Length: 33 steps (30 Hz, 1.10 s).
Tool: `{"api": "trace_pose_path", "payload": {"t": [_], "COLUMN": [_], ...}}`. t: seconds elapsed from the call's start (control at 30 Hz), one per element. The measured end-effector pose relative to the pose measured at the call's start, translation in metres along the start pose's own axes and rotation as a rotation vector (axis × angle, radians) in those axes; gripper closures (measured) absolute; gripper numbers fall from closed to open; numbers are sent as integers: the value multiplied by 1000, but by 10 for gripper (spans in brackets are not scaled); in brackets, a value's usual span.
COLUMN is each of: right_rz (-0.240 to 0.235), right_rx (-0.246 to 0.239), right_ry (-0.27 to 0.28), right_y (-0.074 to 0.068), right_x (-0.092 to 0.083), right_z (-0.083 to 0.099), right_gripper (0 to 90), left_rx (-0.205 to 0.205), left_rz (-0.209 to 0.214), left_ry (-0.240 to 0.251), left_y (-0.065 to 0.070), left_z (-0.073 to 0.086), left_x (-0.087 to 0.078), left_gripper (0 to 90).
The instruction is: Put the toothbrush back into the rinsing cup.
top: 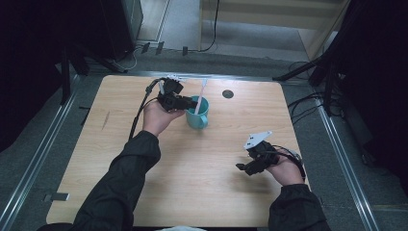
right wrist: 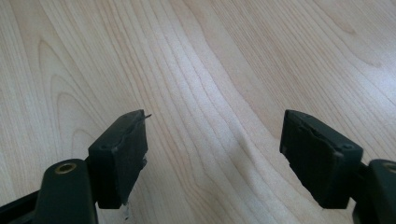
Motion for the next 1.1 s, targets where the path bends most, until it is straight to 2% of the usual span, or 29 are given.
{"api": "trace_pose_path", "payload": {"t": [0.07,0.17,0.23,0.43,0.67,0.73,0.8,0.9,1.1], "right_rz": [2,-2,-3,-4,-1,0,2,-1,7], "right_rx": [1,-3,-1,0,-5,-4,-7,-3,0], "right_ry": [-1,-2,-5,-10,-19,-19,-22,-25,-22], "right_y": [0,-1,-1,-1,-2,-2,-2,-2,0], "right_x": [0,1,2,2,3,3,3,3,3], "right_z": [0,0,0,1,2,2,2,3,4], "right_gripper": [236,236,236,235,235,235,234,234,233], "left_rx": [32,40,26,56,60,79,79,80,75], "left_rz": [-21,-14,6,12,28,28,27,32,36], "left_ry": [-40,-47,-36,-64,-68,-77,-83,-91,-82], "left_y": [2,5,8,15,21,22,22,22,26], "left_z": [4,6,8,17,32,45,50,65,78], "left_x": [-5,-10,-19,-32,-44,-50,-51,-58,-65], "left_gripper": [564,532,510,450,431,426,424,422,418]}}
Point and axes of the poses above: each handheld gripper's, and its own axes: x roughly forward along the jaws, z roughly out of its underside, y roughly to its right, the point moved 7 cm from there along x, roughly forward along the jaws, and after that the axes turned 10 degrees about x, right-handed, at the moved point
